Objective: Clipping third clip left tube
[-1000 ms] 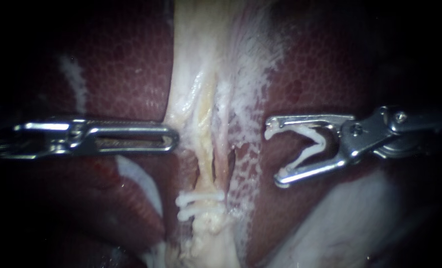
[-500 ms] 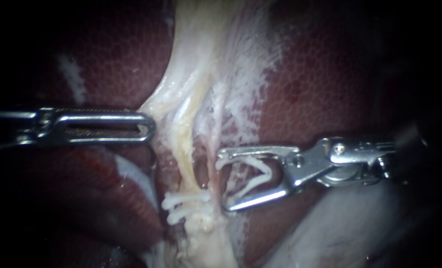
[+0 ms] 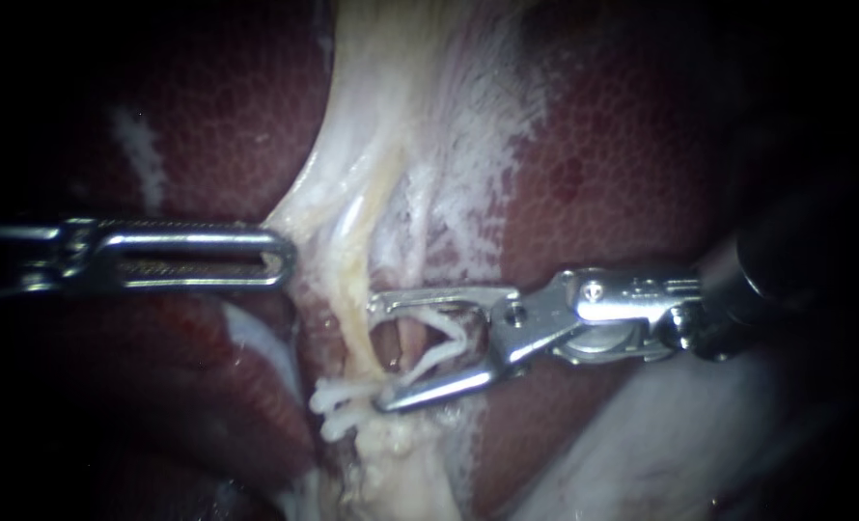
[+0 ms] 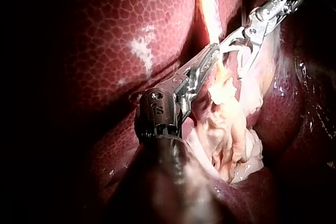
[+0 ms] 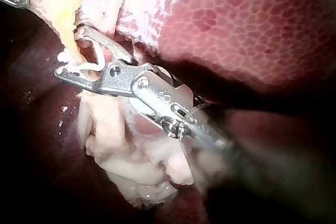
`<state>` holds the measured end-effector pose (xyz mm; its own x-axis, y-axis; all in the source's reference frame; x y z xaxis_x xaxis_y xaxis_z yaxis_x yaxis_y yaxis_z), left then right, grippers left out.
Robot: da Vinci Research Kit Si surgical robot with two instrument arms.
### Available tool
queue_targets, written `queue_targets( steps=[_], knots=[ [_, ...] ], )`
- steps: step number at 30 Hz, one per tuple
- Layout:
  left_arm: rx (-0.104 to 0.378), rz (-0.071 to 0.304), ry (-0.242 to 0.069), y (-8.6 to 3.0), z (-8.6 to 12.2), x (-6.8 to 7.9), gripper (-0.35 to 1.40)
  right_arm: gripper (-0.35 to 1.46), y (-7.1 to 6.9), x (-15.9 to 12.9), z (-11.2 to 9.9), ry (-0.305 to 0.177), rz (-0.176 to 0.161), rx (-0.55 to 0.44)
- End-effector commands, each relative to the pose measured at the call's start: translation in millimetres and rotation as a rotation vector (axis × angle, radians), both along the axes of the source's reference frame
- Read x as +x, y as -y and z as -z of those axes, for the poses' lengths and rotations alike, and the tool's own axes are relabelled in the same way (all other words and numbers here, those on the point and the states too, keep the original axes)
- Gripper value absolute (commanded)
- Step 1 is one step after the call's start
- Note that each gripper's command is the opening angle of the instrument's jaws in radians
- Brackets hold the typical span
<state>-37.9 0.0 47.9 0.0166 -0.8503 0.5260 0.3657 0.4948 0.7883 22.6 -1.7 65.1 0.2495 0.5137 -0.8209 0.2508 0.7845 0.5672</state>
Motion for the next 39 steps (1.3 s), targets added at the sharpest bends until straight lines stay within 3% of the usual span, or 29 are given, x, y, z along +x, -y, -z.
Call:
queue_targets(
  steps=[1, 14, 28, 34, 39],
  knots=[
    [0.0, 0.0, 0.0, 0.0, 0.0, 0.0, -0.35, 0.6, 0.1, 0.2, 0.1, -0.003, 0.005, 0.003],
    [0.0, -0.002, 0.001, -0.2, -0.4, 0.3, -0.35, 0.58, 1.4, 2.1, 2.4, -0.036, 0.074, 0.07],
    [0.0, -0.002, 0.001, -0.3, -0.6, 0.3, -0.35, 0.55, 1.0, 4.9, 1.8, -0.053, 0.112, 0.101],
    [0.0, -0.002, 0.001, -0.2, -0.5, 0.2, -0.35, 0.56, 0.3, 7.1, 1.4, -0.049, 0.104, 0.102],
    [0.0, -0.002, 0.001, -0.1, -0.4, 0.2, -0.35, 0.57, -0.6, 6.9, 1.3, -0.053, 0.099, 0.1]
  ],
)
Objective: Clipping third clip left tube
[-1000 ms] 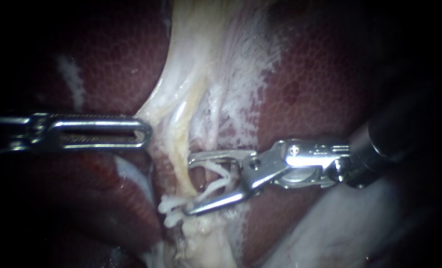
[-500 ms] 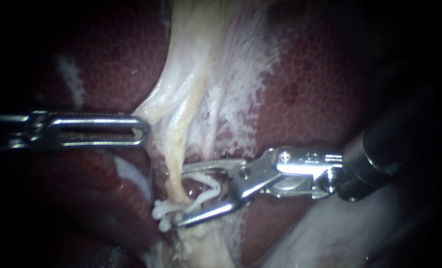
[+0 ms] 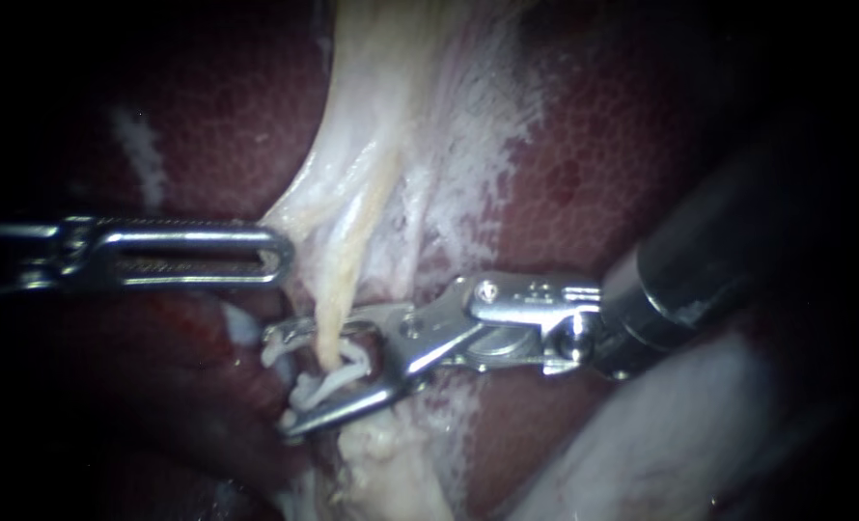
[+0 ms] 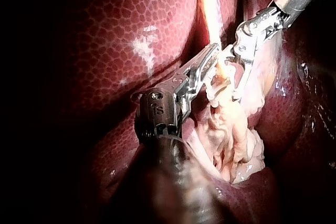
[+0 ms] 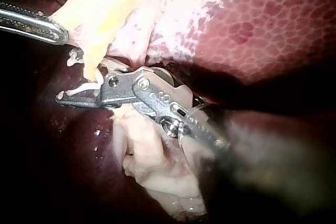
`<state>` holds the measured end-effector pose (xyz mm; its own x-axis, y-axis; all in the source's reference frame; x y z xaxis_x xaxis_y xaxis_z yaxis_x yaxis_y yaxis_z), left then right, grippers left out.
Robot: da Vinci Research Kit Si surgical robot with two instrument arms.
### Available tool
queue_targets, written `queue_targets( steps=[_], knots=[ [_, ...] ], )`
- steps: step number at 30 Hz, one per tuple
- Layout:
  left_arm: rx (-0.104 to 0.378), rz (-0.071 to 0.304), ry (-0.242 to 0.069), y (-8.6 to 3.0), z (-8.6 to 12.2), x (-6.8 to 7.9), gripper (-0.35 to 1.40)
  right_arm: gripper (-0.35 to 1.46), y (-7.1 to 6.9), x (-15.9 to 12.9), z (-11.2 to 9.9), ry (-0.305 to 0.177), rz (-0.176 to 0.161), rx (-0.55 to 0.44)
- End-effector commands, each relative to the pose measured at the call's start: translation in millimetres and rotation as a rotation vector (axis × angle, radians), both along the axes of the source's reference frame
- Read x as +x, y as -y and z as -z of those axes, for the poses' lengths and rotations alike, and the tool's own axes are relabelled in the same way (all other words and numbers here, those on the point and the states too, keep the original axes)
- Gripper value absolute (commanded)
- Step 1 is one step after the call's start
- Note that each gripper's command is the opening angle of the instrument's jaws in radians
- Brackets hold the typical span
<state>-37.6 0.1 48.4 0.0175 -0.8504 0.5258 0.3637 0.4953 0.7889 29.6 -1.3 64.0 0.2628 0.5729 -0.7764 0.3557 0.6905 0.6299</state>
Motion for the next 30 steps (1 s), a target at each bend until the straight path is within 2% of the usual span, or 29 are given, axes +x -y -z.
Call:
queue_targets(
  steps=[1, 4, 10, 19, 30],
  knots=[
    [-0.001, 0.0, -0.001, 0.0, 0.1, 0.0, -0.35, 0.57, -0.4, -0.2, 0.1, -0.003, -0.004, -0.011],
    [-0.001, 0.0, -0.001, 0.0, 0.1, 0.0, -0.35, 0.57, -0.9, -0.5, 0.1, -0.001, -0.017, -0.028],
    [-0.001, 0.0, -0.001, 0.0, 0.0, 0.0, -0.35, 0.57, -1.8, -1.0, 0.7, -0.002, -0.017, -0.021],
    [-0.001, 0.001, -0.001, 0.0, 0.0, 0.0, -0.35, 0.54, -5.0, -2.2, 2.9, 0.001, -0.037, -0.017],
    [-0.002, 0.001, -0.001, 0.0, -0.1, -0.1, -0.35, 0.49, -5.2, -2.1, 2.9, 0.002, -0.039, -0.016]
  ],
)
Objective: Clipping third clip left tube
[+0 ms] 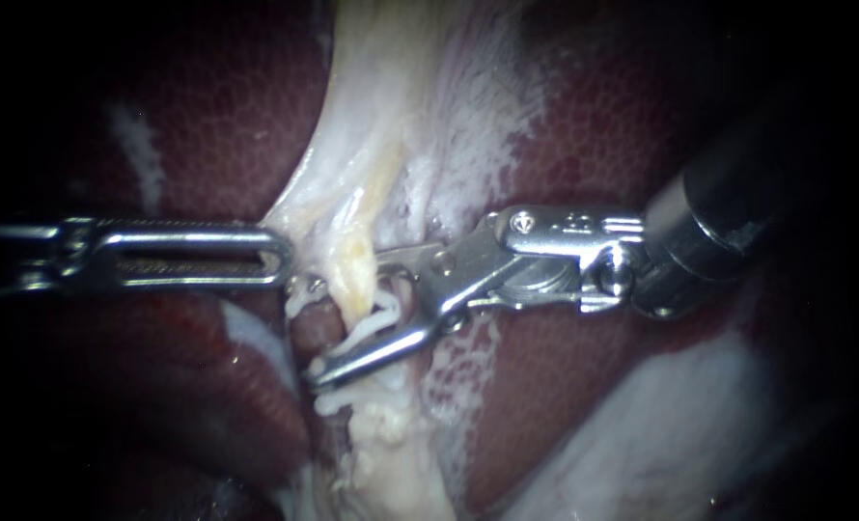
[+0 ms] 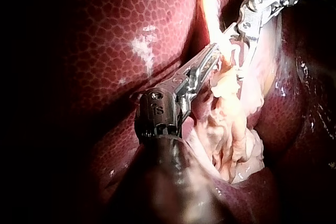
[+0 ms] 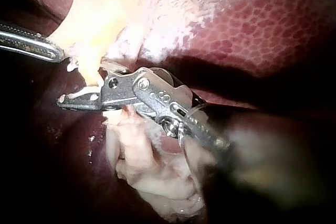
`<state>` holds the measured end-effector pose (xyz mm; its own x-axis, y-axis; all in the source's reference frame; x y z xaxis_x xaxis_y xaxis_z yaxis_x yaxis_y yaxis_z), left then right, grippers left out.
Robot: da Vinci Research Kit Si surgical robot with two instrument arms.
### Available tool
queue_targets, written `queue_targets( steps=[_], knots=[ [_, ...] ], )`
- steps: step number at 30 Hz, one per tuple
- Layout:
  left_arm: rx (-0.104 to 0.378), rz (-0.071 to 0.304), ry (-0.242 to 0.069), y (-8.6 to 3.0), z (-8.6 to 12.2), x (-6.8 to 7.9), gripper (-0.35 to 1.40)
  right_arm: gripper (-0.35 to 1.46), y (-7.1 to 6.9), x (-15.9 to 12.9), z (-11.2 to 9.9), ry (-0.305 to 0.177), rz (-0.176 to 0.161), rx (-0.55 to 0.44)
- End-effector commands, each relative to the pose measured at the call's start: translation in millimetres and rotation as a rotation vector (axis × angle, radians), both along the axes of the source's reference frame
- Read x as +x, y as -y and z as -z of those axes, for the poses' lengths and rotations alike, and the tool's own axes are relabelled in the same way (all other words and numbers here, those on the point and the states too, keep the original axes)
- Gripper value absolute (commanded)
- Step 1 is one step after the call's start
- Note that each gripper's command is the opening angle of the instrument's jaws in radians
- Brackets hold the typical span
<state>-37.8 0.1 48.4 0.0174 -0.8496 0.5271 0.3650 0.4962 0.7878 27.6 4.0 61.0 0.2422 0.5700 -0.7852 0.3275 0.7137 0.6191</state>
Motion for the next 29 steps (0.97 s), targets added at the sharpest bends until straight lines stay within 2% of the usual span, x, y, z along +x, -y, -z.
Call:
queue_targets(
  steps=[1, 3, 4, 5, 12, 29],
  knots=[
    [0.0, 0.0, 0.0, 0.0, 0.0, 0.0, -0.35, 0.41, 0.1, 0.0, -0.2, -0.002, 0.0, -0.006],
    [0.0, 0.0, 0.0, 0.0, 0.0, 0.0, -0.35, 0.11, 0.2, -0.1, -0.4, 0.013, 0.0, 0.032],
    [0.0, 0.0, 0.0, 0.0, 0.0, -0.1, -0.35, -0.17, 0.3, -0.3, -0.6, 0.03, -0.001, 0.074],
    [0.0, 0.0, 0.0, 0.0, 0.0, -0.1, -0.35, -0.35, 0.3, -0.4, -0.8, 0.038, -0.001, 0.096],
    [0.0, 0.0, 0.0, 0.0, 0.0, -0.1, -0.35, -0.35, 0.0, -1.1, -1.8, 0.049, 0.0, 0.121],
    [0.0, 0.0, 0.0, 0.0, -0.1, -0.1, -0.35, -0.35, 0.7, -1.0, -2.3, 0.055, 0.002, 0.132]
  ],
)
